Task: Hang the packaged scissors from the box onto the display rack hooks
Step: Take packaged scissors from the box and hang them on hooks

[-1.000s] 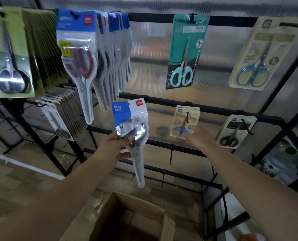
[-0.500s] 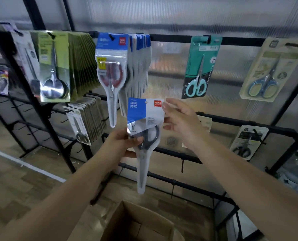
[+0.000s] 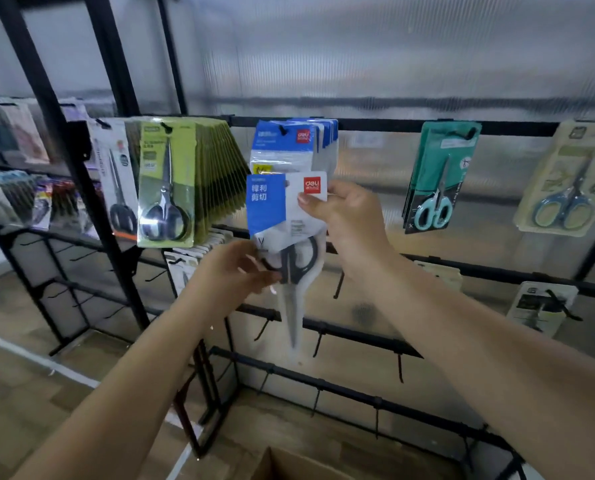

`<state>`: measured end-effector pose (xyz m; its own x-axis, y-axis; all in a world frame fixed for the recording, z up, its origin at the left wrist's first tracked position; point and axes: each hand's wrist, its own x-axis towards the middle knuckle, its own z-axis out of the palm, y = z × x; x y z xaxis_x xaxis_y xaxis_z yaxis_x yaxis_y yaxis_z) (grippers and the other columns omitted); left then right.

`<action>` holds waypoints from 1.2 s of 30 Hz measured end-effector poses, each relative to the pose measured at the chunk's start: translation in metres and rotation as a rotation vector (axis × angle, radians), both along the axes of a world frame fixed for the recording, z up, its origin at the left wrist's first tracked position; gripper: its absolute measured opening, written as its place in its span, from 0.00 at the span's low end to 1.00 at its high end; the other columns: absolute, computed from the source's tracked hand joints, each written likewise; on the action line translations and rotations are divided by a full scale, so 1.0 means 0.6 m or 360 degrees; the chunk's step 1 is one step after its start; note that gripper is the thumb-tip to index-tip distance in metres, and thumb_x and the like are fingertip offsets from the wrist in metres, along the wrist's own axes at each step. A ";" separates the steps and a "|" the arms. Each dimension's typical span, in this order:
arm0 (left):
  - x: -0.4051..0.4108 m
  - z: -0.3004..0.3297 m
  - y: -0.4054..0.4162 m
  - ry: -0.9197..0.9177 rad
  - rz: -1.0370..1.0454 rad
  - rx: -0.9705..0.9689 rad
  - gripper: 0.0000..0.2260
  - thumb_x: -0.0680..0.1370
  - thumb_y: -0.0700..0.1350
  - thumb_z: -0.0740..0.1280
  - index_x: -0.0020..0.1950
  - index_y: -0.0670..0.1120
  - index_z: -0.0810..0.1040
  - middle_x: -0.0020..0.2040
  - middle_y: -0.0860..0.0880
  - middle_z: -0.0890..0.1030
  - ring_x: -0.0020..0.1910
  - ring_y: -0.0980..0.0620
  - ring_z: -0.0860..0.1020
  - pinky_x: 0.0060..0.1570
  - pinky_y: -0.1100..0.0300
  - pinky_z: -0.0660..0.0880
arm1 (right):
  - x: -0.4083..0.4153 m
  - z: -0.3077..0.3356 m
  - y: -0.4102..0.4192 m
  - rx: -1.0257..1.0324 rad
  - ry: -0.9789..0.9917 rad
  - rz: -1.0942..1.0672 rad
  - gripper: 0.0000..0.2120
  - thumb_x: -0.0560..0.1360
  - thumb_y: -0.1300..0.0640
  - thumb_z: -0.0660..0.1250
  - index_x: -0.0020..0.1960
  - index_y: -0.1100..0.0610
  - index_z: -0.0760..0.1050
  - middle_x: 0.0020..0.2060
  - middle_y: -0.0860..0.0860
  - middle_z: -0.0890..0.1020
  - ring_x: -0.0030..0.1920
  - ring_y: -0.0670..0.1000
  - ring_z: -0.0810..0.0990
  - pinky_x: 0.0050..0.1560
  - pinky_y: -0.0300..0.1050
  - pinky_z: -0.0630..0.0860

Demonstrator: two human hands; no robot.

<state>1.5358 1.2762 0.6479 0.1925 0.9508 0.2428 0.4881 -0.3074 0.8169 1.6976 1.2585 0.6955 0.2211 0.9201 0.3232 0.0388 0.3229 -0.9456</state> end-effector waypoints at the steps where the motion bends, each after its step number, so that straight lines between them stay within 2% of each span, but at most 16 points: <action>1: -0.008 0.004 0.008 0.0156 0.0027 0.0100 0.08 0.71 0.45 0.74 0.48 0.45 0.80 0.38 0.49 0.80 0.36 0.53 0.77 0.41 0.57 0.73 | -0.007 0.009 0.007 0.0013 0.0023 -0.0034 0.07 0.74 0.61 0.68 0.52 0.59 0.78 0.52 0.54 0.83 0.49 0.49 0.83 0.45 0.41 0.80; 3: -0.018 0.012 0.017 0.0436 0.0082 0.0313 0.08 0.74 0.48 0.71 0.50 0.46 0.80 0.41 0.50 0.80 0.40 0.51 0.77 0.42 0.58 0.71 | -0.018 0.025 0.025 0.0046 0.0043 -0.0145 0.05 0.74 0.60 0.69 0.50 0.56 0.78 0.50 0.53 0.83 0.48 0.49 0.83 0.50 0.47 0.80; 5: -0.026 0.019 0.022 0.0572 0.0115 0.0474 0.09 0.76 0.48 0.68 0.52 0.46 0.80 0.41 0.52 0.79 0.42 0.50 0.77 0.43 0.59 0.72 | -0.027 0.039 0.050 0.0078 0.0070 -0.0282 0.09 0.73 0.60 0.70 0.53 0.57 0.78 0.51 0.53 0.83 0.51 0.52 0.82 0.54 0.51 0.79; 8: -0.038 0.025 0.030 0.0604 0.0125 0.0595 0.09 0.77 0.47 0.65 0.54 0.45 0.80 0.42 0.51 0.79 0.44 0.48 0.78 0.47 0.56 0.76 | -0.041 0.057 0.086 0.0162 0.0022 -0.0499 0.11 0.72 0.60 0.71 0.55 0.60 0.79 0.51 0.53 0.83 0.52 0.53 0.81 0.53 0.48 0.78; 11: -0.049 0.019 0.045 0.0589 0.0056 0.0598 0.09 0.78 0.47 0.64 0.54 0.45 0.79 0.45 0.48 0.81 0.45 0.47 0.79 0.48 0.52 0.77 | -0.049 0.066 0.110 0.0229 -0.0204 -0.0724 0.02 0.73 0.59 0.71 0.44 0.58 0.79 0.44 0.55 0.83 0.47 0.56 0.82 0.50 0.51 0.78; 12: -0.053 0.014 0.051 0.0604 0.0031 0.0590 0.09 0.78 0.48 0.64 0.55 0.46 0.79 0.45 0.49 0.82 0.45 0.48 0.79 0.48 0.53 0.77 | -0.050 0.067 0.116 0.0235 -0.0261 -0.0788 0.04 0.73 0.58 0.70 0.42 0.58 0.78 0.42 0.55 0.83 0.46 0.57 0.82 0.49 0.51 0.78; 16: -0.069 -0.005 0.070 0.0673 -0.0052 0.0571 0.10 0.79 0.48 0.63 0.58 0.47 0.78 0.46 0.50 0.82 0.45 0.49 0.80 0.49 0.53 0.77 | -0.052 0.065 0.138 0.0220 -0.0322 -0.0931 0.09 0.74 0.57 0.70 0.38 0.55 0.72 0.37 0.49 0.78 0.43 0.52 0.80 0.41 0.46 0.76; 18: -0.075 -0.010 0.074 0.0740 -0.0106 0.0600 0.11 0.80 0.48 0.61 0.60 0.48 0.76 0.46 0.51 0.83 0.45 0.50 0.80 0.48 0.54 0.77 | -0.058 0.064 0.142 0.0265 -0.0349 -0.0959 0.09 0.74 0.58 0.69 0.38 0.55 0.72 0.37 0.47 0.78 0.42 0.50 0.80 0.41 0.44 0.77; 20: -0.079 -0.012 0.078 0.0814 -0.0155 0.0652 0.11 0.80 0.48 0.60 0.62 0.50 0.74 0.46 0.52 0.83 0.45 0.51 0.80 0.47 0.54 0.77 | -0.066 0.065 0.148 0.0313 -0.0404 -0.0972 0.05 0.75 0.57 0.68 0.44 0.58 0.74 0.41 0.48 0.79 0.43 0.49 0.80 0.43 0.44 0.79; 22: -0.083 -0.014 0.083 0.0858 -0.0190 0.0685 0.12 0.81 0.49 0.59 0.64 0.52 0.72 0.46 0.52 0.82 0.44 0.51 0.79 0.46 0.55 0.76 | -0.073 0.066 0.153 0.0329 -0.0460 -0.1013 0.08 0.76 0.56 0.68 0.50 0.60 0.76 0.45 0.49 0.79 0.45 0.47 0.79 0.43 0.42 0.79; 25: -0.089 -0.017 0.092 0.0900 -0.0227 0.0706 0.13 0.81 0.50 0.58 0.65 0.53 0.71 0.46 0.52 0.81 0.44 0.52 0.78 0.46 0.55 0.76 | -0.076 0.065 0.162 0.0308 -0.0358 -0.1063 0.07 0.76 0.56 0.68 0.50 0.60 0.76 0.46 0.50 0.81 0.45 0.48 0.80 0.44 0.41 0.78; 28: -0.100 -0.018 0.098 0.0891 -0.0278 0.0674 0.13 0.81 0.50 0.59 0.65 0.52 0.71 0.47 0.52 0.81 0.46 0.51 0.78 0.49 0.53 0.76 | -0.078 0.066 0.169 0.0279 -0.0207 -0.1119 0.05 0.76 0.57 0.66 0.49 0.58 0.73 0.43 0.48 0.78 0.42 0.46 0.77 0.43 0.39 0.75; 31: -0.113 -0.020 0.104 0.0905 -0.0302 0.0655 0.13 0.81 0.50 0.59 0.65 0.51 0.71 0.47 0.52 0.81 0.47 0.50 0.78 0.50 0.55 0.75 | -0.080 0.063 0.174 0.0283 -0.0180 -0.1180 0.05 0.77 0.58 0.65 0.49 0.60 0.73 0.36 0.44 0.73 0.34 0.42 0.72 0.33 0.29 0.69; 36: -0.119 -0.024 0.109 0.0945 -0.0324 0.0648 0.12 0.81 0.50 0.59 0.64 0.51 0.71 0.47 0.54 0.81 0.49 0.52 0.78 0.49 0.58 0.73 | -0.083 0.059 0.168 0.0278 -0.0319 -0.1207 0.04 0.77 0.59 0.64 0.47 0.57 0.69 0.34 0.42 0.71 0.33 0.40 0.70 0.31 0.28 0.67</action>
